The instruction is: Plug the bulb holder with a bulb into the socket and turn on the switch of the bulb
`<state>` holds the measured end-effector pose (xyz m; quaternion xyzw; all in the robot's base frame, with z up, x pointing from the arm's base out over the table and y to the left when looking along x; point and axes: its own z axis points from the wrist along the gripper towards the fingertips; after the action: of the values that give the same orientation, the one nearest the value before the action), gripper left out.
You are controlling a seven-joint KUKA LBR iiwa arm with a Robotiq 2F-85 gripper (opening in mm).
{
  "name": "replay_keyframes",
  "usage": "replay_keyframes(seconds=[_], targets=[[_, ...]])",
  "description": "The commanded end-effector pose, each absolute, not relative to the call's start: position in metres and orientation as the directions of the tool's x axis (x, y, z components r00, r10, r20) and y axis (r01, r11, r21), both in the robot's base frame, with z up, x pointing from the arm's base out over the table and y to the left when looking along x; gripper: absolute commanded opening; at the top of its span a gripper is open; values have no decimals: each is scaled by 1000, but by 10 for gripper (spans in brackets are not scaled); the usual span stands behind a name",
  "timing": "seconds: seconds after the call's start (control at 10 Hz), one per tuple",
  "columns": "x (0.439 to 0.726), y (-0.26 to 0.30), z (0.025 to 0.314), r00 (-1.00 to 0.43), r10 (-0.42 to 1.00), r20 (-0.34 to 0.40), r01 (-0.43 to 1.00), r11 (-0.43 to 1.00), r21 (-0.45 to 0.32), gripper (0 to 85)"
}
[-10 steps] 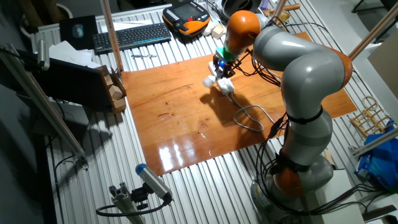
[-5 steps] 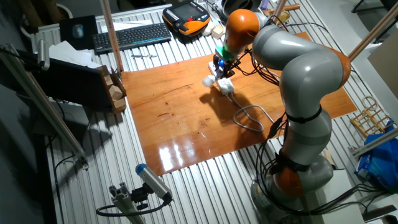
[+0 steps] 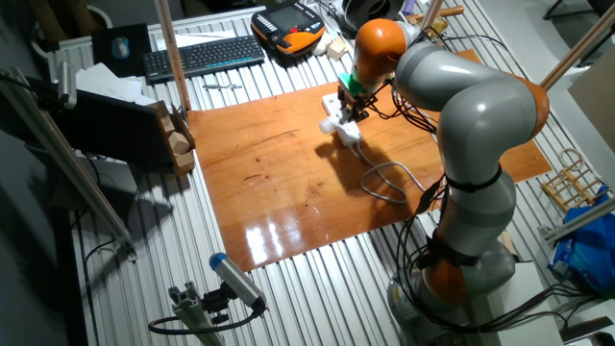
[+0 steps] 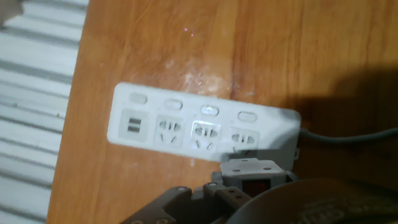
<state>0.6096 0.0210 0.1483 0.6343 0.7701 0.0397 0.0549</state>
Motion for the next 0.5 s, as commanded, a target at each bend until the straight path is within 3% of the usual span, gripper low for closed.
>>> replay_keyframes(seconds=[0.0, 0.4], targets=[[609, 20, 148, -140, 989, -45, 980, 145, 133, 0], [610, 18, 146, -37, 998, -43, 991, 42, 126, 0]])
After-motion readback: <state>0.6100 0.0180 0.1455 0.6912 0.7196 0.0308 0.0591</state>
